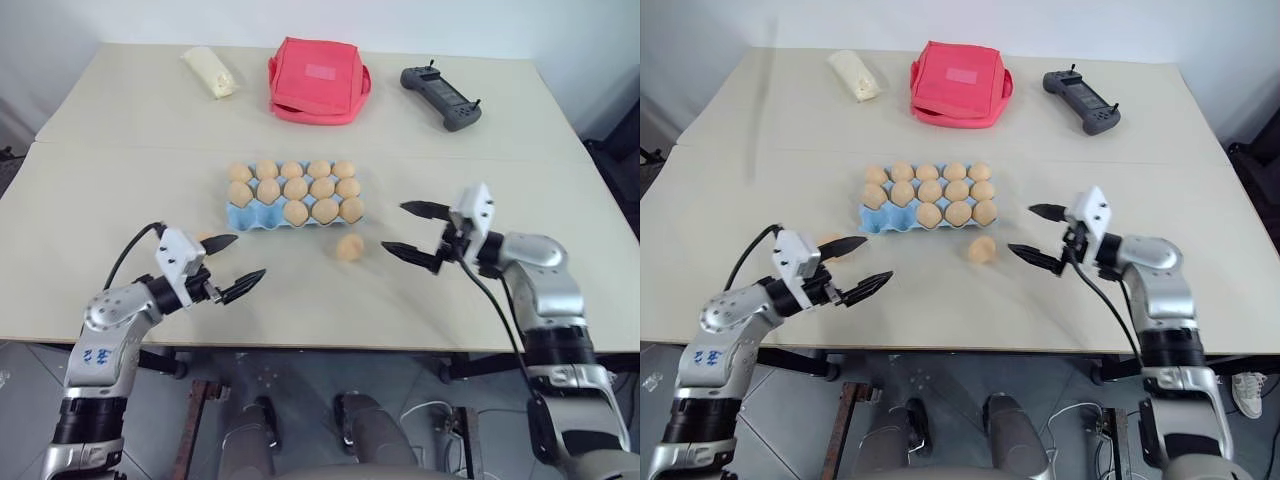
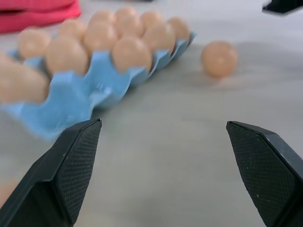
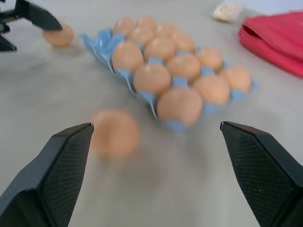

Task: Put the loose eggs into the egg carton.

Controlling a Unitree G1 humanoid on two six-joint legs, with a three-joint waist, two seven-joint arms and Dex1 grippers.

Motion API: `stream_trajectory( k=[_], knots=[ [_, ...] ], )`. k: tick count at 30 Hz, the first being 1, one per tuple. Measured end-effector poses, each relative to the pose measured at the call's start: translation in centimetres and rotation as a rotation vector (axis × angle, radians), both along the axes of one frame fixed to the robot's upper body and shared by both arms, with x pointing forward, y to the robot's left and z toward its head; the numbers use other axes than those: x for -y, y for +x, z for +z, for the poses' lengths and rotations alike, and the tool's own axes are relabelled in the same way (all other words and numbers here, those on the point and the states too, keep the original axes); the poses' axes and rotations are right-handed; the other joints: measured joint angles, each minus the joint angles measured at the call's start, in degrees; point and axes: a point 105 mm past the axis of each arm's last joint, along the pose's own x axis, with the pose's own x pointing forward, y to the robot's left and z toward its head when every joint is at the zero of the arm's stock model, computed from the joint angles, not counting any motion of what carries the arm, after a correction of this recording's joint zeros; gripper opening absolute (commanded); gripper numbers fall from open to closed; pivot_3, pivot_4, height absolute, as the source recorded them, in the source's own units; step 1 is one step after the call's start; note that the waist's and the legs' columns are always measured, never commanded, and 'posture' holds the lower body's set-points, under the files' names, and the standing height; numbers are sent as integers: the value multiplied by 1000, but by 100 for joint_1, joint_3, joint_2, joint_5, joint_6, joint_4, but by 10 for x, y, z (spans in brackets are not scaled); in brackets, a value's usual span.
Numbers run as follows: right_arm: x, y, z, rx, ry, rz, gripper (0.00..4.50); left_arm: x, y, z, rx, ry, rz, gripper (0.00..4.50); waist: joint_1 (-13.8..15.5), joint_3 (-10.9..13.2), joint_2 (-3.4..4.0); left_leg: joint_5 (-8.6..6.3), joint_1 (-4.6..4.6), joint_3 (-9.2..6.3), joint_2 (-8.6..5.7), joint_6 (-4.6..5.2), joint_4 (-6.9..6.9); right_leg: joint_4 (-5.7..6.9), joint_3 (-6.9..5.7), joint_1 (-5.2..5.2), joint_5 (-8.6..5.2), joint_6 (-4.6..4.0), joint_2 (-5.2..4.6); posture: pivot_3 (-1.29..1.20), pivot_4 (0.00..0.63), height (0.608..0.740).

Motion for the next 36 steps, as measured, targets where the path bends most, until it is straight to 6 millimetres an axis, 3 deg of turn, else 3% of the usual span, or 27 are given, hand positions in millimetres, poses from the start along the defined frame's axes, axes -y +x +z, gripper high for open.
stream_trajectory(
  k=[7,15,18,21,26,32,34,36],
  knots=[
    [29,-18,-21,-35,-5,-72,4490,24,17,7,11,2,-78,4500,63,0,0,3,5,-6,0,3,14,2,2,11,2,4,10,0,150,740],
    [32,-24,-32,-57,-12,-75,4490,30,22,5,5,20,-115,4500,84,0,0,3,8,-4,0,4,26,4,1,15,6,11,9,0,150,740],
    [18,-17,-26,-66,-2,-53,4490,27,21,5,5,29,-114,4500,70,0,0,3,15,-2,1,3,26,11,3,15,6,11,10,0,150,740],
    [-8,-7,-18,-87,34,-14,4490,19,17,0,-9,34,-94,4500,56,0,0,2,20,-3,8,0,25,18,7,15,4,7,14,0,150,740],
    [-43,9,-21,-106,6,10,4490,6,11,0,-13,42,-50,4500,89,0,0,1,13,-9,8,-1,21,16,3,13,-1,-2,4,0,150,740],
    [-62,20,-47,-195,-14,-5,4490,-3,2,2,-3,33,-7,4500,109,0,0,-2,-4,-5,5,5,21,2,-9,10,1,2,-6,0,150,740],
    [-67,24,-47,-189,-15,-13,4490,-8,-1,-1,-14,33,18,4500,103,0,0,-2,-3,-2,2,5,21,3,-12,8,2,4,-4,0,150,740],
    [-71,26,-47,-187,-9,-15,4102,-12,-4,-1,-16,32,36,4500,85,0,0,-2,-1,-2,3,5,21,5,-12,8,3,5,-1,0,150,740]
  ],
)
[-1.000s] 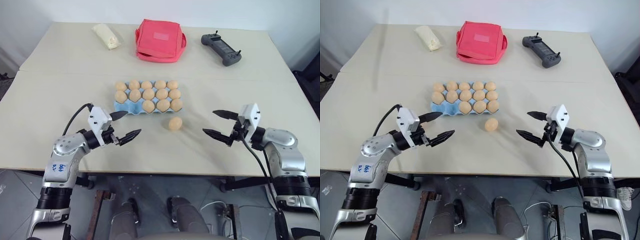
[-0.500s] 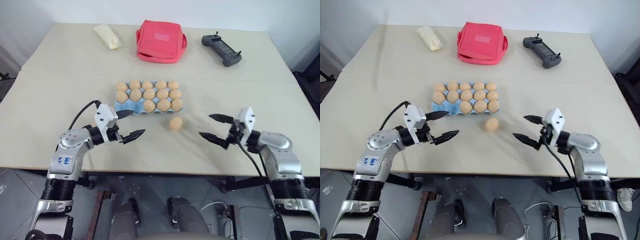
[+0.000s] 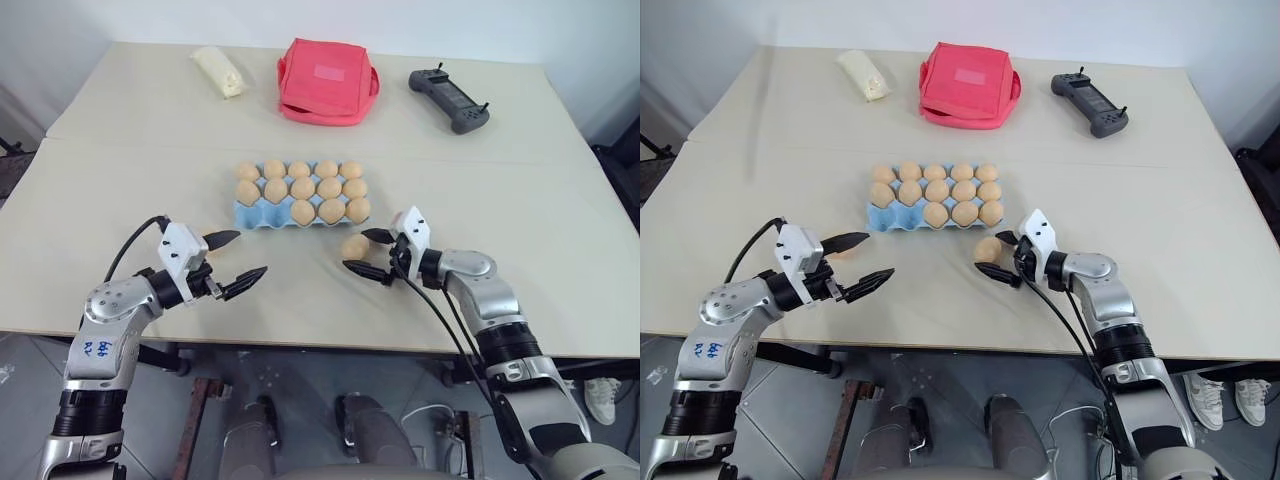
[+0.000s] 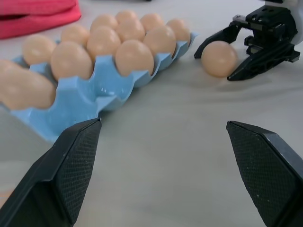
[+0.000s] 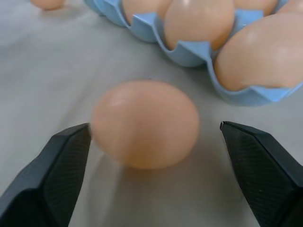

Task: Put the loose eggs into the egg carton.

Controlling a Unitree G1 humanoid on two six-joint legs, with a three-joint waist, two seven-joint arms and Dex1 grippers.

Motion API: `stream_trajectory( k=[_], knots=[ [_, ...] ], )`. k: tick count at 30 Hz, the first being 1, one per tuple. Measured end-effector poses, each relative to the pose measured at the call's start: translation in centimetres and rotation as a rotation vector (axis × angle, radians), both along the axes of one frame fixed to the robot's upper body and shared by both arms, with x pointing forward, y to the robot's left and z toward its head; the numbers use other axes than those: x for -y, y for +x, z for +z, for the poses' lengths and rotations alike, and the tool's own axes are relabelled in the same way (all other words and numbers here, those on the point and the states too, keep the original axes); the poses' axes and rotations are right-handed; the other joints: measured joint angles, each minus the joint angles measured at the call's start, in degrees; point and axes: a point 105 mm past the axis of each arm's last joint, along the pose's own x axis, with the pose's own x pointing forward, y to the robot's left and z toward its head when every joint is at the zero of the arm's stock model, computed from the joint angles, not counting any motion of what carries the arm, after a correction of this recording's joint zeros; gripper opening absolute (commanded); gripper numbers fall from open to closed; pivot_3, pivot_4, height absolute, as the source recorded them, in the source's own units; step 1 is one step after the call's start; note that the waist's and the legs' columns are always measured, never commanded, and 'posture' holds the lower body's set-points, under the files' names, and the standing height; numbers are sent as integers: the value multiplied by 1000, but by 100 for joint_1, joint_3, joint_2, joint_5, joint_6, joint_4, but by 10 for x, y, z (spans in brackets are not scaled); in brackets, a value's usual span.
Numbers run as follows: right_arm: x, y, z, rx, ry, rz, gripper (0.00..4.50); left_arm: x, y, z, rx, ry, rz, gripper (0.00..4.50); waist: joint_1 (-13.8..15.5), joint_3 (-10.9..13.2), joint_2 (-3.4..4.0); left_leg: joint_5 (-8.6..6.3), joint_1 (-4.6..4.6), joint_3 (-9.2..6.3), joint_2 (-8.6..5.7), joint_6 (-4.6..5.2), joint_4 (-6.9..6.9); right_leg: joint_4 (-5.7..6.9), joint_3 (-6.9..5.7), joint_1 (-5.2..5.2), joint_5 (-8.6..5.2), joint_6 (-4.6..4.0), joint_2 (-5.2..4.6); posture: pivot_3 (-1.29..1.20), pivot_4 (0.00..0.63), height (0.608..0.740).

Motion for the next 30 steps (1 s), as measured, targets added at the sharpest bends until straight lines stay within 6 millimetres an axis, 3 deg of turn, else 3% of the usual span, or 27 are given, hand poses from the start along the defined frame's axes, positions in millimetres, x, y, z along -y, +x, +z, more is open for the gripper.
stream_trajectory(
  k=[5,8,14,18,22,28,30],
  knots=[
    [-9,-2,1,6,24,26,2536,-14,-7,-1,-4,6,54,4500,-12,0,0,0,0,-6,6,-4,-6,6,4,-4,-2,-4,6,0,150,740],
    [-14,-7,4,14,20,63,2125,-22,-9,-4,-15,7,87,4500,-11,0,0,0,-3,-4,8,-3,-9,4,5,-8,-3,-6,0,0,150,740],
    [-40,-18,26,35,25,151,2125,-36,-13,-6,-22,3,147,4500,-36,0,0,-1,-2,4,17,-3,-18,4,6,-15,-4,-7,-3,0,150,740],
    [-77,-16,50,71,38,201,2125,-40,-15,-9,-29,2,170,4500,-51,0,0,0,-4,4,21,-6,-28,7,5,-27,-6,-12,-1,0,150,740],
    [-114,-6,70,109,43,212,2125,-45,-16,-9,-23,0,194,4500,-69,-1,-2,2,-12,16,18,-8,-41,6,2,-43,-7,-15,-3,0,150,740],
    [-146,19,70,148,-19,133,2125,-45,-16,-9,-11,-15,213,4500,-92,-3,-6,7,-35,38,2,-13,-44,8,6,-77,-7,-13,-3,0,150,740],
    [-148,26,67,158,-37,103,2854,-45,-16,-10,-10,-19,216,4500,-108,-4,-6,7,-35,44,0,-13,-40,9,9,-78,-6,-12,-1,0,150,740]
  ],
)
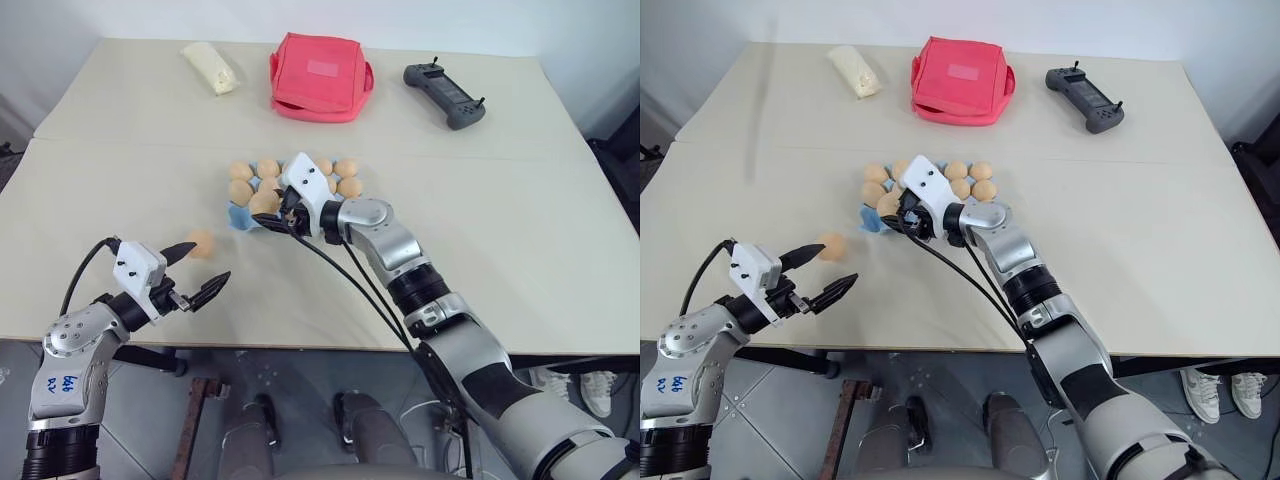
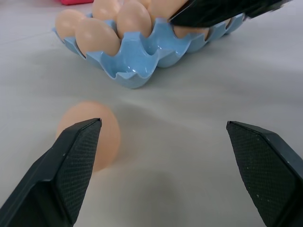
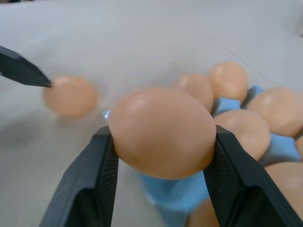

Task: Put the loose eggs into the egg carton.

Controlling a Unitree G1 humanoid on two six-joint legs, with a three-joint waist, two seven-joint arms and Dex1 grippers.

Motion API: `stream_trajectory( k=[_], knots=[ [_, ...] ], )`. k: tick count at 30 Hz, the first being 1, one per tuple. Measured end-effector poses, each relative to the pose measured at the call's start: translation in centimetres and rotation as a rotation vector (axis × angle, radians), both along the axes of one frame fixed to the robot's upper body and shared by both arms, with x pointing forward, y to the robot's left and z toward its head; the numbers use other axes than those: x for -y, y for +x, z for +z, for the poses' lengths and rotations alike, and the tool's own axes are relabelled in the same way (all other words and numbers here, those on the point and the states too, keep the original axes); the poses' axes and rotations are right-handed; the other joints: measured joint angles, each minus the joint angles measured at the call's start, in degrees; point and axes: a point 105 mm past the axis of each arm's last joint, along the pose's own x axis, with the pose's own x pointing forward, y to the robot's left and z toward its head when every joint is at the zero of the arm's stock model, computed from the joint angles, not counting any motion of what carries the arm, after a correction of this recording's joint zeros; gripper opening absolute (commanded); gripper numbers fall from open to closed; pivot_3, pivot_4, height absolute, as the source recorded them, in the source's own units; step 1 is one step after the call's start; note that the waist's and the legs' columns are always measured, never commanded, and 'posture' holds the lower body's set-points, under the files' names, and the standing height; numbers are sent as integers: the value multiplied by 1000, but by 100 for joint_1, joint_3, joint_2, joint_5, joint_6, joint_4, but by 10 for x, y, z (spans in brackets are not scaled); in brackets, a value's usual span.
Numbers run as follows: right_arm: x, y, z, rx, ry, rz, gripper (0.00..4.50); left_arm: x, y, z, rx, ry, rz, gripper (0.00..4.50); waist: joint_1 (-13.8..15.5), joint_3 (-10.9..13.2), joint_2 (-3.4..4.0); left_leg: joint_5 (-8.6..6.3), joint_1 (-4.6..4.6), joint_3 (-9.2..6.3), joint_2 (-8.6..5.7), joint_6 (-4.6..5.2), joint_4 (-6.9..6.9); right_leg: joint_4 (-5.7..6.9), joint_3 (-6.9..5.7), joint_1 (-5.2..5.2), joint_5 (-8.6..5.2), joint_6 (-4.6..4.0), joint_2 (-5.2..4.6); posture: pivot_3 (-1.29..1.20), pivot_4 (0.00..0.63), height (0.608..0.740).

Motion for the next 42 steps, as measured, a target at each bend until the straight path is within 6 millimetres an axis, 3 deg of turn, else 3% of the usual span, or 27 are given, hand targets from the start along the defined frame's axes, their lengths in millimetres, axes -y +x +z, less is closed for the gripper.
stream_trajectory(
  k=[5,10,12,18,23,27,33,35,42],
  knots=[
    [-2,4,4,31,8,-7,4446,0,-1,-3,-5,-8,9,4500,-63,0,0,0,2,0,2,-1,1,13,1,-3,0,1,4,0,150,740],
    [14,-5,18,85,31,73,4446,4,-2,2,12,-2,-7,4500,-58,0,0,2,2,-3,6,-4,-1,16,1,-5,0,1,8,0,150,740],
    [32,-19,19,114,39,138,4446,8,0,3,26,13,-15,4500,-30,-1,-2,2,3,-5,5,-4,-2,12,-1,-2,0,2,8,0,150,740],
    [96,-53,-8,74,39,245,4446,36,11,11,60,25,-112,4500,75,-1,-2,0,7,-2,2,1,18,15,3,6,2,6,8,0,150,740],
    [159,-65,-18,29,37,197,4446,56,26,21,80,18,-206,4500,110,-1,-2,-2,22,-11,0,6,29,16,6,25,3,6,7,0,150,740],
    [190,-73,-24,4,12,156,4446,69,36,25,84,26,-262,4500,90,-1,-2,-2,30,-9,3,9,29,16,13,30,3,7,14,0,150,740],
    [218,-77,-21,8,-5,102,4446,70,42,17,54,36,-285,4500,110,-1,-2,10,29,-13,4,29,38,15,13,35,4,8,15,0,150,740],
    [219,-77,-19,20,-3,102,4446,68,40,17,50,38,-292,4500,100,-1,-2,7,32,-13,4,25,41,16,12,40,5,10,15,0,150,740],
    [205,-80,-18,44,37,137,4446,22,24,13,36,14,-139,4500,94,-1,-2,0,32,-26,11,13,42,16,14,46,4,8,13,0,150,740]
  ],
)
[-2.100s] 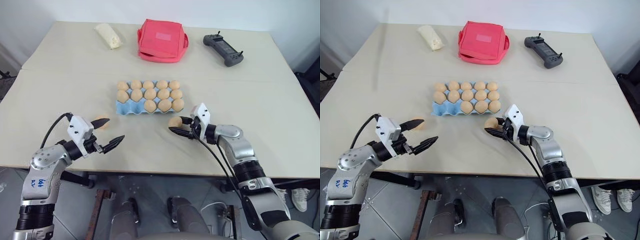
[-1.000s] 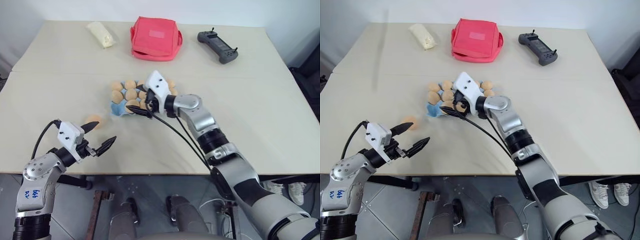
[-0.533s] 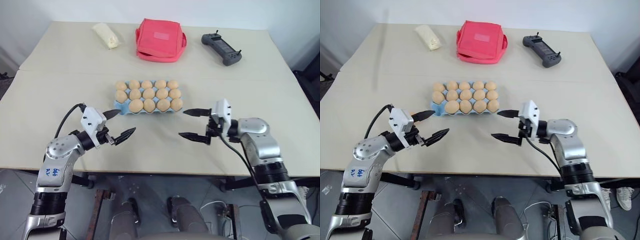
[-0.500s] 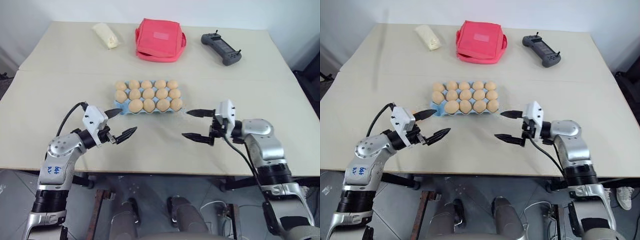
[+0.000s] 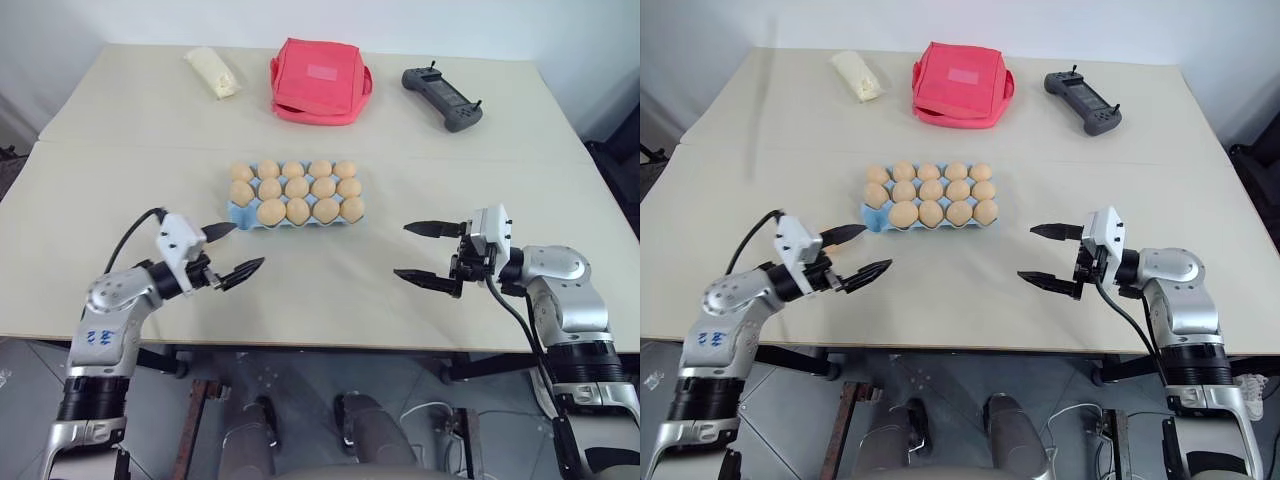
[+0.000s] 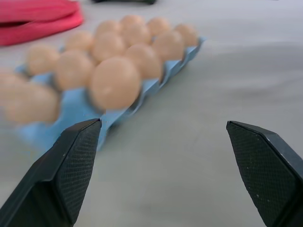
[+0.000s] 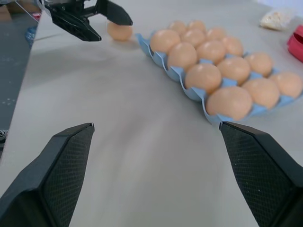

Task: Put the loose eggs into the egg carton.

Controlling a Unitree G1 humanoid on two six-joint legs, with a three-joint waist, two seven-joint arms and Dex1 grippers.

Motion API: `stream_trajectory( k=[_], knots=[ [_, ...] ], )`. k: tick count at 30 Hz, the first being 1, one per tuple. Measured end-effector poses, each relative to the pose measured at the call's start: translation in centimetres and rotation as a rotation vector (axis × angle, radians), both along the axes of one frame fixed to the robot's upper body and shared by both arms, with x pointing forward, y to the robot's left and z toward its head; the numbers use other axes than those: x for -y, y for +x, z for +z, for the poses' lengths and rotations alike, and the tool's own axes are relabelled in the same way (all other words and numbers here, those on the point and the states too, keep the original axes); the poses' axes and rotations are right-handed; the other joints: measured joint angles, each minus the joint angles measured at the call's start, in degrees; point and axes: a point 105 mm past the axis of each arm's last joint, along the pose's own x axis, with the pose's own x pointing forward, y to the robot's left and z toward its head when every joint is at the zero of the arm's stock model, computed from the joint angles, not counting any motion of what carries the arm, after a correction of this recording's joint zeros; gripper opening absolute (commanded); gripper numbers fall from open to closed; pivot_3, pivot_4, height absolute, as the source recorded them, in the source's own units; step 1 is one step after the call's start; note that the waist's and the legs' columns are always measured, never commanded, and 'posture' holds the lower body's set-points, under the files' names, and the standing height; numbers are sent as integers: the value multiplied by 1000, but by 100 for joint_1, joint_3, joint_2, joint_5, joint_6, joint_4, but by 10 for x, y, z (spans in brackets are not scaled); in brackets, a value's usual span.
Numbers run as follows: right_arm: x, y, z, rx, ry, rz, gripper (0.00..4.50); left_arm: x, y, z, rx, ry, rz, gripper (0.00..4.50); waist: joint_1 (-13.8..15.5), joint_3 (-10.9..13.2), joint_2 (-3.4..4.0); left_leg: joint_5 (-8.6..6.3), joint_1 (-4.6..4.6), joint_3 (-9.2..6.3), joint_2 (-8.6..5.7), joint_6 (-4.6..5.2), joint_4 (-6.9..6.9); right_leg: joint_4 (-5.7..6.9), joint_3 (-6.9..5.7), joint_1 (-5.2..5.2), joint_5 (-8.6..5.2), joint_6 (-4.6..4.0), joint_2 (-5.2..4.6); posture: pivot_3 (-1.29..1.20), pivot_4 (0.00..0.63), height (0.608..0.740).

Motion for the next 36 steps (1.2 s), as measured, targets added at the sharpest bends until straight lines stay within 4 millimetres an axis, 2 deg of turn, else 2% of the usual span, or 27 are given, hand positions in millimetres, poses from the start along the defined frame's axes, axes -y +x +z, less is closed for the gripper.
stream_trajectory(
  k=[3,10,12,13,14,19,23,26,28,34,36],
  knots=[
    [-6,-2,0,7,11,25,4446,-23,-11,3,30,2,106,4500,8,0,0,-5,0,-11,7,-3,-1,-7,0,11,-2,-3,-14,0,150,740],
    [-25,-8,-1,10,27,104,4446,-79,-47,-9,-1,-23,360,4500,-8,0,0,-10,2,-27,-1,2,-6,-19,-4,27,-14,-26,-38,0,150,740],
    [-27,-9,-1,11,32,113,4446,-87,-52,-14,-15,-50,409,4500,0,0,0,-10,2,-33,-9,2,-10,-25,-10,29,-24,-44,-50,0,150,740],
    [-28,-9,0,13,36,116,4446,-89,-55,-18,-24,-60,427,4500,7,0,0,-11,0,-38,-15,4,-11,-30,-16,34,-58,-106,-58,0,150,740],
    [-30,-10,1,19,42,123,4446,-90,-56,-21,-31,-68,439,4500,10,0,0,-11,0,-40,-18,5,-11,-33,-19,39,-58,-107,-63,0,150,740],
    [-34,-11,4,33,52,133,4446,-90,-43,-14,5,-94,448,4500,20,-1,-1,-15,-1,-38,-36,13,-12,-39,-29,51,-57,-105,-81,0,150,740],
    [-35,-11,5,38,52,136,4446,-68,-12,-7,25,-112,362,4500,51,-1,-1,-13,0,-38,-39,17,-11,-38,-33,52,-52,-96,-81,0,150,740],
    [-38,-11,5,34,50,139,4446,-54,8,-7,19,-105,314,4500,64,-2,-2,-10,-1,-33,-32,22,-12,-38,-45,45,-1,-3,-65,0,150,740],
    [-39,-11,4,25,50,140,4446,-46,20,-6,24,-101,289,4500,61,-2,-2,-11,-1,-28,-26,21,-16,-39,-61,40,-1,-2,-59,0,150,740],
    [-45,-14,6,37,58,142,4446,-40,43,-15,-12,-85,278,4500,102,-2,-2,-8,-2,-27,-20,12,-15,-37,-64,33,-2,-2,-36,0,150,740],
    [-45,-14,5,31,61,134,4500,-38,46,-21,-33,-82,269,4113,126,-2,-2,-8,-2,-27,-18,11,-13,-36,-64,34,-2,-1,-35,0,150,740]
  ],
)
